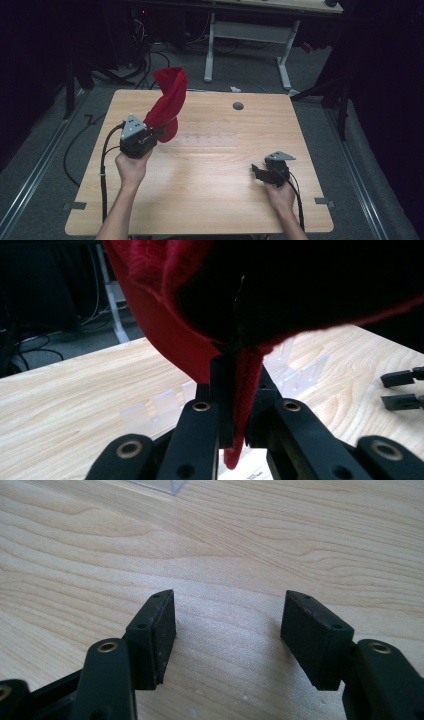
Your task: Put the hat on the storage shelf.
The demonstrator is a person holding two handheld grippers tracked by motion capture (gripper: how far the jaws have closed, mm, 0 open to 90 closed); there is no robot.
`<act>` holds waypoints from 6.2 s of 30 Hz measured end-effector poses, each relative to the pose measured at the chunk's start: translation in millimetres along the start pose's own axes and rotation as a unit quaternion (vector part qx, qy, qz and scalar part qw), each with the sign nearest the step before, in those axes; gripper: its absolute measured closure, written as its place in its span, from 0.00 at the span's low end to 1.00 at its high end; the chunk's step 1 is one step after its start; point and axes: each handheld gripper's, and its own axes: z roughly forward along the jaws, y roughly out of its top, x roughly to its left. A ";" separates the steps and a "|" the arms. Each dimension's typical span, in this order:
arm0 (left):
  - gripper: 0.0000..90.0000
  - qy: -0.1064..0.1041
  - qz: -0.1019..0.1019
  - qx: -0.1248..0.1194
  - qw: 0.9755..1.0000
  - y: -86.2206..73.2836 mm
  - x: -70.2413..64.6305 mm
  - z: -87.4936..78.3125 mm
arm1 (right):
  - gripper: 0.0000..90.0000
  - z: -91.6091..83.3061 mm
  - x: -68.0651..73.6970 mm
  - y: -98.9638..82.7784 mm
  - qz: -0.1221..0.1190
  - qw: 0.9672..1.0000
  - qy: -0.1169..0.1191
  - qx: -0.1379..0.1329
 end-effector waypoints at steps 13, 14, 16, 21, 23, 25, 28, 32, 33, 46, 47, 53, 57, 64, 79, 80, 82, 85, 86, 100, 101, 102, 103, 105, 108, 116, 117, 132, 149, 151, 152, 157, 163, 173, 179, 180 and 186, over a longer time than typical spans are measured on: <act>0.95 0.041 0.007 -0.005 0.999 -4.2 25.9 18.0 | 0.43 0.0 0.2 0.0 0.000 1.000 0.001 0.000; 0.95 0.041 0.007 -0.005 0.999 -4.2 25.9 18.0 | 0.43 0.0 0.2 0.0 0.000 1.000 0.001 0.000; 0.95 0.048 0.011 -0.004 0.999 -5.6 29.7 20.3 | 0.43 0.0 0.2 0.0 0.000 1.000 0.001 0.000; 0.95 0.055 0.014 -0.003 0.998 -7.1 34.7 23.4 | 0.43 0.0 0.2 0.0 0.000 1.000 0.001 0.000; 0.95 0.059 0.010 -0.003 0.998 -8.0 37.4 24.8 | 0.43 0.0 0.3 0.0 0.000 1.000 0.000 0.000; 0.95 0.065 0.008 -0.001 0.998 -9.9 41.7 26.1 | 0.43 0.0 0.3 0.0 0.000 1.000 0.001 0.000; 0.95 0.069 0.006 -0.002 0.998 -11.1 44.1 26.9 | 0.43 0.0 0.4 0.0 0.000 1.000 0.001 0.000; 0.95 0.073 0.005 -0.003 0.997 -13.2 46.9 27.6 | 0.43 -0.1 0.5 0.0 0.000 1.000 0.001 0.000; 0.95 0.073 0.005 -0.002 0.997 -13.5 47.4 27.8 | 0.43 0.0 0.4 -0.1 0.000 1.000 0.001 0.000; 0.95 0.078 0.004 -0.008 0.997 -19.3 46.0 32.1 | 0.42 -0.1 0.7 -0.1 0.000 1.000 0.001 0.000; 0.95 0.079 0.003 -0.009 0.997 -19.2 46.1 32.1 | 0.42 -0.1 0.6 -0.1 0.000 1.000 0.001 0.000; 0.95 0.081 0.003 -0.006 0.997 -22.8 44.6 33.3 | 0.42 0.0 0.7 -0.1 0.000 1.000 0.001 0.000; 0.95 0.080 0.000 -0.008 0.997 -22.7 45.6 33.0 | 0.42 -0.1 0.7 -0.1 0.000 1.000 0.001 0.000; 0.95 0.089 -0.002 0.013 0.996 -38.7 52.2 33.8 | 0.42 -0.1 0.7 -0.1 0.000 1.000 0.001 0.000; 0.94 0.088 -0.023 0.033 0.995 -45.3 57.1 22.6 | 0.42 -0.1 0.8 -0.1 0.000 1.000 0.002 0.000; 0.94 0.091 -0.021 0.035 0.995 -45.6 57.9 21.3 | 0.42 0.0 0.7 -0.1 0.000 1.000 0.002 0.000; 0.94 0.094 -0.022 0.041 0.994 -46.4 60.5 18.2 | 0.42 0.0 0.7 -0.1 0.000 1.000 0.002 0.000; 0.93 0.094 -0.025 0.041 0.994 -46.5 61.5 16.7 | 0.42 0.0 0.8 -0.1 0.000 1.000 0.002 0.000; 0.90 0.095 -0.026 0.039 0.994 -46.4 61.6 16.1 | 0.42 0.0 0.7 -0.1 -0.001 1.000 0.002 0.000; 0.56 0.107 -0.042 0.038 0.993 -36.1 62.7 -0.7 | 0.42 0.0 0.8 0.0 -0.001 1.000 0.001 0.000; 0.55 0.107 -0.041 0.039 0.993 -35.8 62.0 -1.6 | 0.42 0.0 0.8 0.0 -0.001 1.000 0.002 0.000; 0.54 0.107 -0.040 0.040 0.993 -35.4 61.1 -2.5 | 0.42 0.0 0.8 0.0 -0.001 1.000 0.001 0.000; 0.54 0.106 -0.040 0.041 0.993 -34.9 60.2 -3.5 | 0.42 0.0 0.9 0.0 0.000 1.000 0.002 0.000; 0.53 0.104 -0.040 0.042 0.993 -34.0 58.3 -5.4 | 0.42 0.0 0.8 0.0 -0.001 1.000 0.001 0.000; 0.52 0.106 -0.037 0.045 0.993 -32.9 56.8 -8.3 | 0.42 0.0 0.8 0.0 -0.001 1.000 0.001 0.000; 0.50 0.103 -0.041 0.046 0.993 -29.4 53.6 -19.7 | 0.42 0.0 0.8 0.0 -0.001 1.000 0.001 0.000; 0.50 0.103 -0.043 0.045 0.993 -29.3 53.5 -21.3 | 0.42 0.0 0.9 0.0 -0.001 1.000 0.001 0.000; 0.50 0.093 -0.054 0.043 0.993 -36.4 48.5 -39.7 | 0.42 0.0 1.1 0.0 -0.001 1.000 0.002 0.001; 0.48 0.070 -0.060 0.077 0.993 -55.9 33.1 -47.9 | 0.42 0.0 1.3 0.0 -0.002 1.000 0.003 0.001; 0.48 0.066 -0.058 0.082 0.993 -59.2 30.9 -48.0 | 0.42 0.0 1.4 0.0 -0.002 1.000 0.003 0.001; 0.48 0.065 -0.060 0.083 0.993 -60.5 29.7 -48.0 | 0.42 -0.1 1.5 0.0 -0.002 1.000 0.003 0.001; 0.48 0.061 -0.055 0.092 0.992 -67.8 25.3 -47.8 | 0.42 -0.1 1.5 0.0 -0.002 1.000 0.003 0.001; 0.47 0.058 -0.052 0.103 0.992 -77.1 21.4 -45.9 | 0.42 0.0 1.5 0.0 -0.003 1.000 0.003 0.001; 0.45 0.059 -0.044 0.117 0.990 -93.0 15.3 -41.7 | 0.42 0.0 1.6 0.0 -0.002 1.000 0.002 0.000; 0.45 0.061 -0.044 0.125 0.989 -104.2 12.9 -39.2 | 0.42 -0.1 1.5 0.0 -0.002 1.000 0.002 0.001; 0.45 0.062 -0.041 0.127 0.989 -106.1 12.4 -38.6 | 0.42 0.0 1.5 0.0 -0.003 1.000 0.002 0.000; 0.45 0.064 -0.035 0.139 0.988 -119.2 9.9 -33.9 | 0.42 0.0 1.5 0.0 -0.003 1.000 0.002 0.000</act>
